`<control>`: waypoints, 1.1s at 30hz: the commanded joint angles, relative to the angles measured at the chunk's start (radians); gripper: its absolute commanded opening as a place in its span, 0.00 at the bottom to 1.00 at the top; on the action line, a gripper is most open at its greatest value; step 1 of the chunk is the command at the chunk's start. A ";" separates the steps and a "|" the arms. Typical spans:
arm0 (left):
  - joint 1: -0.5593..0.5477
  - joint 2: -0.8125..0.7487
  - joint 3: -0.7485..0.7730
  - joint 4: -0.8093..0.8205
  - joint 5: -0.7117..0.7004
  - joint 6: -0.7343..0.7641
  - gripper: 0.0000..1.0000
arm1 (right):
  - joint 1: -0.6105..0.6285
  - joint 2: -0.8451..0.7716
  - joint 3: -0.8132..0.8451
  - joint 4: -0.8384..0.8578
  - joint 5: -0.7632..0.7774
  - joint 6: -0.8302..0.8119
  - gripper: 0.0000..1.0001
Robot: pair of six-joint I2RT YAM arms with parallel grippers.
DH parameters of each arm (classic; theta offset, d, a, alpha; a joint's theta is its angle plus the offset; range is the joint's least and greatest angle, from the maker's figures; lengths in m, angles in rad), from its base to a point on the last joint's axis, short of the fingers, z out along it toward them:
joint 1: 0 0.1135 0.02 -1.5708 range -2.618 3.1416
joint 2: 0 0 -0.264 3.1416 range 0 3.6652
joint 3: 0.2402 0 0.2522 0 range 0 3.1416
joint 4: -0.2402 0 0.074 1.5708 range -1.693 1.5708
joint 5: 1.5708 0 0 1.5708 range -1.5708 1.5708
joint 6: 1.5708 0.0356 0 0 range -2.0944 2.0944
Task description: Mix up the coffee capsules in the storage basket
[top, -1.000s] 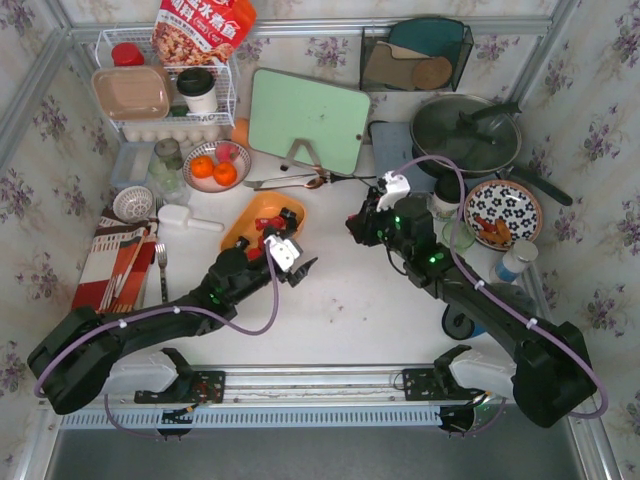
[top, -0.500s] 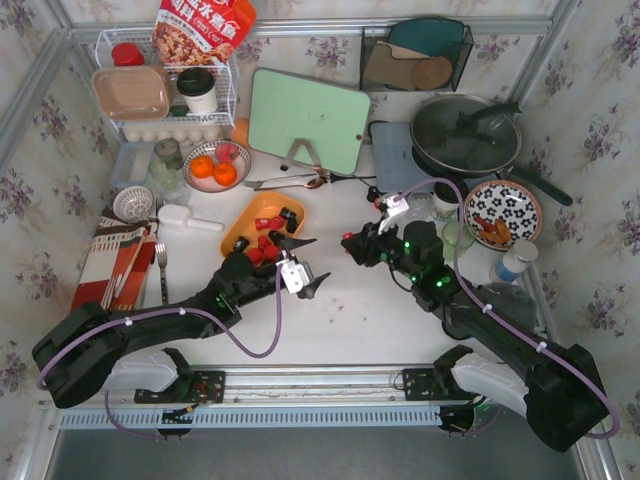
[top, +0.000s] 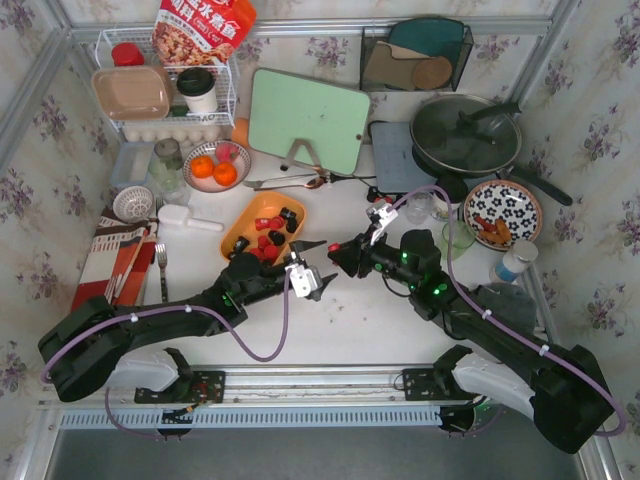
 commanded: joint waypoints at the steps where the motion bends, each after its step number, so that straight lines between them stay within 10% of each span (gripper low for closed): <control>1: -0.006 0.003 0.012 0.004 0.010 0.017 0.75 | 0.019 0.005 0.006 0.068 -0.021 0.010 0.25; 15: -0.015 0.000 0.012 -0.004 -0.007 0.029 0.71 | 0.073 0.025 0.020 0.085 -0.009 0.018 0.26; 23: -0.017 -0.001 0.011 0.000 -0.036 0.048 0.44 | 0.074 0.040 0.031 0.064 0.002 0.012 0.29; 33: -0.018 -0.011 0.030 -0.053 -0.136 0.042 0.19 | 0.074 0.022 0.058 -0.033 0.087 -0.038 0.65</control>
